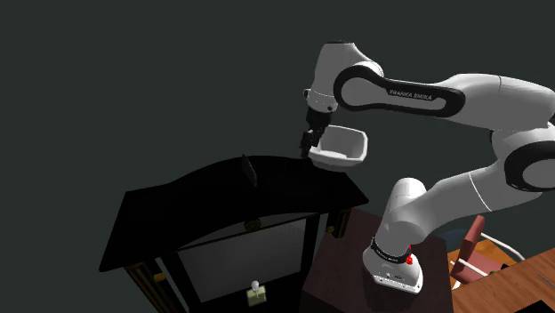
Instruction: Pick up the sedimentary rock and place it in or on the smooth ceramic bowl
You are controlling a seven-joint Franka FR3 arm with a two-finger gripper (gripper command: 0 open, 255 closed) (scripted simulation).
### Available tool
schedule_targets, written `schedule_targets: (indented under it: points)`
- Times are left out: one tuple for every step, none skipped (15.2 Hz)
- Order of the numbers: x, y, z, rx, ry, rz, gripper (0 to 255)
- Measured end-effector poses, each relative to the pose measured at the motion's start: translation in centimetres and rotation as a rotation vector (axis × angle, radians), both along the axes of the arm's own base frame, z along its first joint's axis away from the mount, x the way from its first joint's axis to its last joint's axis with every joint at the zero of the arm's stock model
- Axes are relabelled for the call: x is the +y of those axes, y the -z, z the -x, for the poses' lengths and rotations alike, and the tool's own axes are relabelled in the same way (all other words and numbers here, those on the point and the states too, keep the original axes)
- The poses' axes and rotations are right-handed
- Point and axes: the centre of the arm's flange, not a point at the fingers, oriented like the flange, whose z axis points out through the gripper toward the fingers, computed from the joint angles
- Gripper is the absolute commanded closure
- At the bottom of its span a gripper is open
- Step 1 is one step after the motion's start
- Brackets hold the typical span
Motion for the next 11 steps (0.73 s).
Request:
schedule_targets:
  points:
    - [0.0,0.0,0.0,0.0,0.0,0.0,0]
    - [0.5,0.0,-0.5,0.003,0.014,0.003,0]
    - [1.0,0.0,-1.2,0.009,0.039,0.007,0]
    - [2.1,0.1,-2.3,0.016,0.067,0.013,0]
    - [3.1,0.1,-3.5,0.024,0.098,0.018,0]
    - [3.8,0.3,-4.2,0.032,0.131,0.024,0]
    - [4.7,0.4,-5.7,0.039,0.164,0.03,0]
    - [5.9,0.6,-6.7,0.048,0.196,0.035,0]
    - [6.8,0.8,-7.8,0.056,0.23,0.041,0]
    - [7.6,0.9,-8.9,0.064,0.264,0.047,0]
    - [8.4,1.1,-10.1,0.072,0.297,0.052,0]
